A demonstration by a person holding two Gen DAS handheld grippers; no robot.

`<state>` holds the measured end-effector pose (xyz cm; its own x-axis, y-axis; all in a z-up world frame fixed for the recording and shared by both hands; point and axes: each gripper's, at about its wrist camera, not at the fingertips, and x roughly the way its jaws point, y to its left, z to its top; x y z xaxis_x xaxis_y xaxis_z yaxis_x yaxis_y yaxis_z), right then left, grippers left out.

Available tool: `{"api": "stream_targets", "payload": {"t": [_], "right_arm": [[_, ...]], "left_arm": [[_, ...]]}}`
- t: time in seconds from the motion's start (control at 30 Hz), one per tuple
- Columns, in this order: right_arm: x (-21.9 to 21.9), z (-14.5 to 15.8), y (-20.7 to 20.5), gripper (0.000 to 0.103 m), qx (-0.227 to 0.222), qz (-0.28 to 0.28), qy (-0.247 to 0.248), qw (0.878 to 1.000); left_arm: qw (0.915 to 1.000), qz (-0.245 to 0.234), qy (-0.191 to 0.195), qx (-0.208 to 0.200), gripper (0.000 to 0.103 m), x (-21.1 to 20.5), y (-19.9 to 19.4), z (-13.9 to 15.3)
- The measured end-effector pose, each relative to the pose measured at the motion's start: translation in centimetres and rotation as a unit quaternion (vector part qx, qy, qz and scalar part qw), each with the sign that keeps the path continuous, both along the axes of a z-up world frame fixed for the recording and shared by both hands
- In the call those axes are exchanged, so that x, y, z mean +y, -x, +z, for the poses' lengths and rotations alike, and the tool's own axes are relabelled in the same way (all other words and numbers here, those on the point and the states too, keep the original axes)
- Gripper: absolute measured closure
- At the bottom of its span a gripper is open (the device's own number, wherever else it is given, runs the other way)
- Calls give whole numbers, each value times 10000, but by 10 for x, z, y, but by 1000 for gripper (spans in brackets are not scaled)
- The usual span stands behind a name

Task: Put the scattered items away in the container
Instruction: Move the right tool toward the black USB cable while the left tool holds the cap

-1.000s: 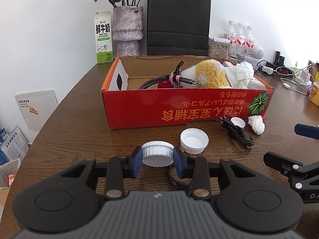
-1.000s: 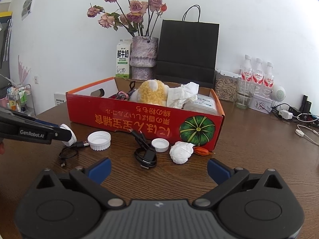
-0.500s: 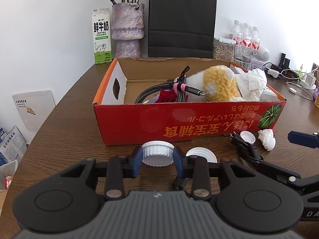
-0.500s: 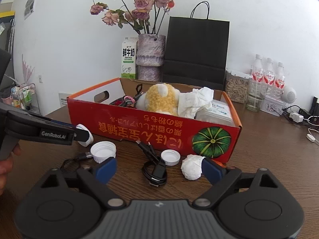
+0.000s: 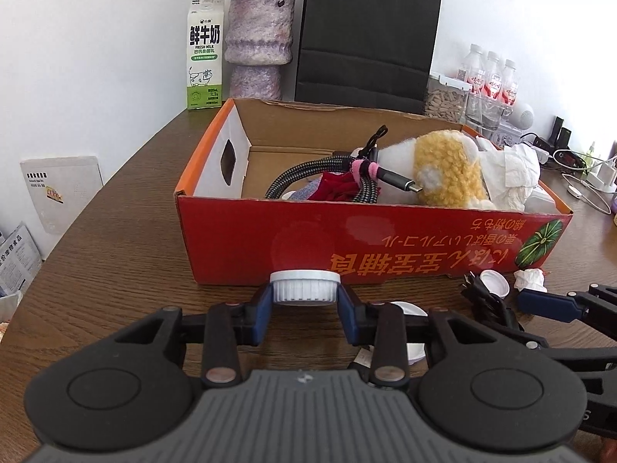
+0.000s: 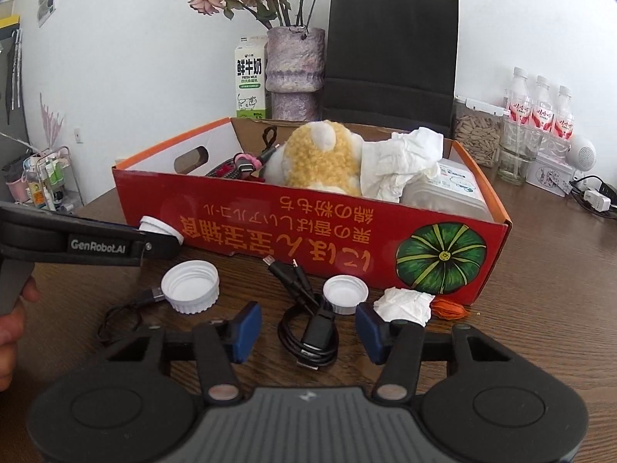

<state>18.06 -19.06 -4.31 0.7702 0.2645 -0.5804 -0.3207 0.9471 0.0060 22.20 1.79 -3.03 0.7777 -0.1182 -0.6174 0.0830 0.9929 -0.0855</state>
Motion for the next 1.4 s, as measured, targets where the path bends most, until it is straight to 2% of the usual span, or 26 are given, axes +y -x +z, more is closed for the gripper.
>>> {"api": "stream_targets", "payload": {"t": [0.3, 0.4, 0.5, 0.7, 1.4], "right_arm": [[-4, 0, 1, 49, -10, -13, -118, 9999], [-4, 0, 0, 49, -25, -27, -119, 9999], [-6, 1, 1, 49, -59, -76, -174, 9998], [-9, 0, -1, 49, 10, -92, -249, 9996], [-9, -1, -3, 49, 54, -125, -286, 9995]], "left_arm": [[9977, -311, -563, 235, 66, 2, 10, 15], [9968, -210, -675, 367, 66, 0, 0, 11], [9977, -64, -516, 432, 66, 0, -9, 5], [9994, 157, -221, 238, 66, 4, -7, 4], [9981, 561, -190, -139, 66, 12, -3, 27]]}}
